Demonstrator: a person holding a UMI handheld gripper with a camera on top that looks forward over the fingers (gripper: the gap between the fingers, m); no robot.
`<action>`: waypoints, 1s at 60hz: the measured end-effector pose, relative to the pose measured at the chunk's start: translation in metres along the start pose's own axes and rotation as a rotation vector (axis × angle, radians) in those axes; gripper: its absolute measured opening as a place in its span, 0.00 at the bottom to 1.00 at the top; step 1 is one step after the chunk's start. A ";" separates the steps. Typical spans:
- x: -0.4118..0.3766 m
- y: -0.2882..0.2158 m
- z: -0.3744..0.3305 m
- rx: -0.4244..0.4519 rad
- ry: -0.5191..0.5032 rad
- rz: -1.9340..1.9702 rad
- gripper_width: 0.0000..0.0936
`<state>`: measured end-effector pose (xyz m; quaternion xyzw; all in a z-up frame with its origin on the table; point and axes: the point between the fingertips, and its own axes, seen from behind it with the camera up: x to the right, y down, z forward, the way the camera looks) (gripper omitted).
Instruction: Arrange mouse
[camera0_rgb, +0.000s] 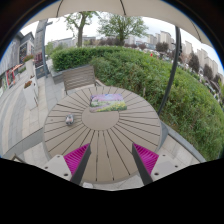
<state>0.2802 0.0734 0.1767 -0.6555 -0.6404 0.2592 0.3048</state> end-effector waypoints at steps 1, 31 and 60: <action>-0.011 -0.001 -0.015 -0.002 0.002 -0.003 0.91; -0.150 -0.007 0.056 -0.033 -0.088 -0.072 0.91; -0.272 -0.012 0.144 0.027 -0.141 -0.087 0.91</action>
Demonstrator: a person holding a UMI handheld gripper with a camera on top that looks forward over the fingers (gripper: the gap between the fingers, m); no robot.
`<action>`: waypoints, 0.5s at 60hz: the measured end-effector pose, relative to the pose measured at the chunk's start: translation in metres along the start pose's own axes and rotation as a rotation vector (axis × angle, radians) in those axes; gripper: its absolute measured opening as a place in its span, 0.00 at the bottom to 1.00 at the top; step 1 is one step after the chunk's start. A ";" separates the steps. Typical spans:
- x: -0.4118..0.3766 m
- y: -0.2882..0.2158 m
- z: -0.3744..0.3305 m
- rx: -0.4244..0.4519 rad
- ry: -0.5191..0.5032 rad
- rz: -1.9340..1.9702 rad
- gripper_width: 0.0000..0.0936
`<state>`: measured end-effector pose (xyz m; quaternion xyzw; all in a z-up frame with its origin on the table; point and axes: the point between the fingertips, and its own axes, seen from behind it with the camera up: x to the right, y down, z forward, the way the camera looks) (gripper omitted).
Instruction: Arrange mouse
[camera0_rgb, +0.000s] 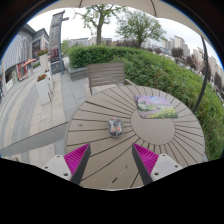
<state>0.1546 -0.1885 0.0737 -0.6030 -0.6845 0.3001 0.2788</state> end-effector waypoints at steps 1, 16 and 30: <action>-0.002 0.000 0.005 0.002 0.001 0.000 0.91; 0.000 -0.007 0.074 0.053 0.033 0.009 0.91; 0.006 -0.017 0.135 0.062 0.039 0.009 0.92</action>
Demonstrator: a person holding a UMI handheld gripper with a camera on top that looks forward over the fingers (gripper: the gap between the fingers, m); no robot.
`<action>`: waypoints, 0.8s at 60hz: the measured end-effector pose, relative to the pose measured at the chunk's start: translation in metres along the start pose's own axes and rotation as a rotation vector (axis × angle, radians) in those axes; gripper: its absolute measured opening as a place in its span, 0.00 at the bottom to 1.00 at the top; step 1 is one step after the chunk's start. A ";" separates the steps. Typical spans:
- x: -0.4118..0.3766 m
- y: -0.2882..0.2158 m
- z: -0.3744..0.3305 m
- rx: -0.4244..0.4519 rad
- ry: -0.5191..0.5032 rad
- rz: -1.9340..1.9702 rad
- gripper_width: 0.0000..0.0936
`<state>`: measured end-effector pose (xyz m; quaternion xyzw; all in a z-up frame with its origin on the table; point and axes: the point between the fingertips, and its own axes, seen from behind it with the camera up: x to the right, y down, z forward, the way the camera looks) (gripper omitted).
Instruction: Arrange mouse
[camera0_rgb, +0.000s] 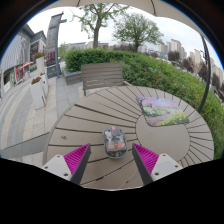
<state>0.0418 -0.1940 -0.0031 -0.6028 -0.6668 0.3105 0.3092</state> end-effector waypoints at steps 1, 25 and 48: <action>0.001 -0.001 0.004 0.001 0.001 0.002 0.92; 0.004 -0.017 0.049 -0.008 -0.022 0.026 0.92; 0.036 -0.045 0.038 -0.027 0.019 0.042 0.43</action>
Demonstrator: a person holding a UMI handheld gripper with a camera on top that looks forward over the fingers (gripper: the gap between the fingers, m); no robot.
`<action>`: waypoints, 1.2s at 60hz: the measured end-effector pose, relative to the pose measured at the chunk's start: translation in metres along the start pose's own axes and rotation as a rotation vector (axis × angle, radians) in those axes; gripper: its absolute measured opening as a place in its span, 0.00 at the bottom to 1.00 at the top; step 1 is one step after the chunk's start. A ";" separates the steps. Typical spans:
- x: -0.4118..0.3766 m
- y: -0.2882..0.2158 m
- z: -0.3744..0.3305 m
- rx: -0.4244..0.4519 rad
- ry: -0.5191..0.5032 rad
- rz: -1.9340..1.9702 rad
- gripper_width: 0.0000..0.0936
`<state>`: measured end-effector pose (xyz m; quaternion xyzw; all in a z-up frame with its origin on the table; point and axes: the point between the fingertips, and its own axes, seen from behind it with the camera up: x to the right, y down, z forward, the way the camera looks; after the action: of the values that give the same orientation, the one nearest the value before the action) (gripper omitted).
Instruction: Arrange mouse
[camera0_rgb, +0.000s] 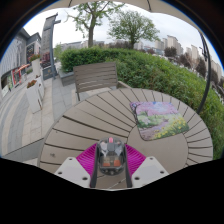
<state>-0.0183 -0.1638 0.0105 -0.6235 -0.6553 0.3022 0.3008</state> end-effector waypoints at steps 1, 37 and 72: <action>0.002 -0.009 -0.003 0.008 -0.002 0.004 0.43; 0.226 -0.134 0.133 0.050 0.115 0.061 0.43; 0.197 -0.090 -0.032 -0.087 0.072 0.045 0.90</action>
<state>-0.0594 0.0305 0.1036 -0.6610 -0.6425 0.2573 0.2898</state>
